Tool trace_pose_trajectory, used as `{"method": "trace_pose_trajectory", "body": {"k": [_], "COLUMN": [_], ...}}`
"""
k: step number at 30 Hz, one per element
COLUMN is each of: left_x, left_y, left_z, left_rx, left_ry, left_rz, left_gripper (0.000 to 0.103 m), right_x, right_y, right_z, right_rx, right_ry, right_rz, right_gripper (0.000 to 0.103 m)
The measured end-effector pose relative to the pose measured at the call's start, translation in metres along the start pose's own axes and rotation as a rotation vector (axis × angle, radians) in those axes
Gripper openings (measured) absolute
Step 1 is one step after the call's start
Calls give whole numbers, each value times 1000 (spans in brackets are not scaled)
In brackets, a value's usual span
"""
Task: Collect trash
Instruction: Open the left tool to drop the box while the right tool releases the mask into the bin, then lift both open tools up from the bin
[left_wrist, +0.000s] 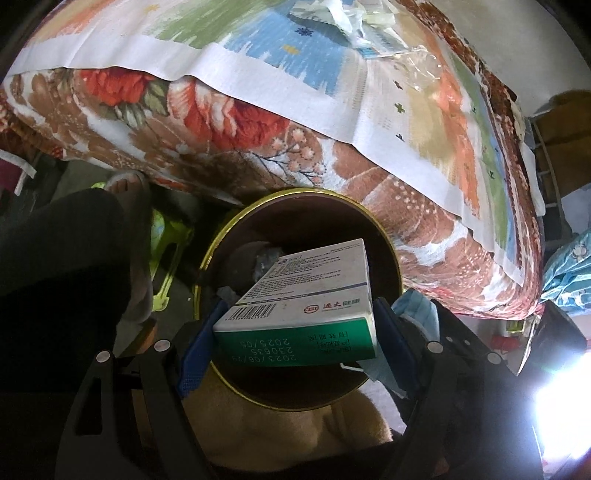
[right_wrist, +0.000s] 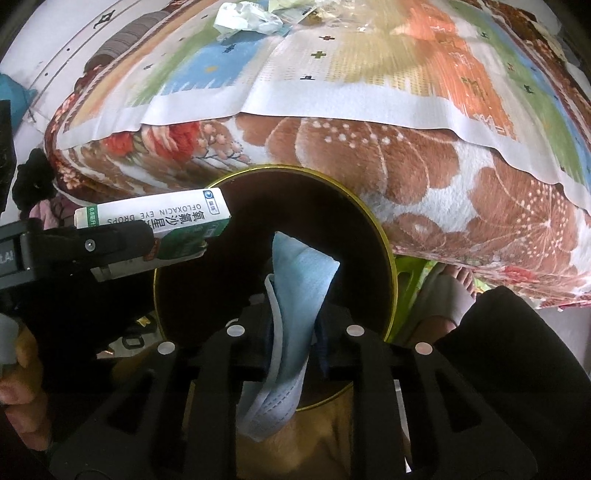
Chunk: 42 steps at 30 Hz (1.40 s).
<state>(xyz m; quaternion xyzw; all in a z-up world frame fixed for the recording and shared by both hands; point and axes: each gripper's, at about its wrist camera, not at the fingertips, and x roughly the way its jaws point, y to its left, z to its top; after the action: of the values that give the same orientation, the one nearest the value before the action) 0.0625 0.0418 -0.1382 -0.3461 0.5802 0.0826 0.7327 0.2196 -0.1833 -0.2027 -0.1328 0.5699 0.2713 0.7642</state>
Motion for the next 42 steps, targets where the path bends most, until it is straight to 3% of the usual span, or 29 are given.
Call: {"method": "trace_pose_trajectory", "body": {"k": [1, 3, 8, 17, 21, 30, 36, 39, 42], "left_x": [0, 1, -3, -18, -30, -53, -71, -78, -80], "left_y": [0, 1, 10, 3, 0, -3, -8, -13, -19], "left_z": [0, 1, 5, 7, 10, 25, 37, 47, 57], "left_rx": [-1, -16, -69, -19, 12, 57, 96, 116, 143], "left_ry": [-3, -9, -21, -91, -129, -209, -244, -289, -287], "left_rz": [-3, -9, -24, -1, 9, 61, 55, 112, 105], "left_gripper": [79, 79, 80, 82, 82, 83, 89, 93, 97], "right_x": [1, 1, -2, -6, -13, -43, -66, -78, -86], "right_y": [-1, -3, -4, -5, -4, 1, 2, 5, 7], "right_z": [1, 2, 4, 2, 3, 9, 14, 20, 31], "right_rx": [6, 15, 19, 28, 24, -5, -17, -44, -70], "right_ry": [-2, -4, -15, -20, -42, -145, -212, -258, -287], "right_rz": [-2, -1, 9, 17, 8, 9, 36, 15, -9], "right_gripper": [35, 47, 48, 51, 61, 73, 78, 85, 91]}}
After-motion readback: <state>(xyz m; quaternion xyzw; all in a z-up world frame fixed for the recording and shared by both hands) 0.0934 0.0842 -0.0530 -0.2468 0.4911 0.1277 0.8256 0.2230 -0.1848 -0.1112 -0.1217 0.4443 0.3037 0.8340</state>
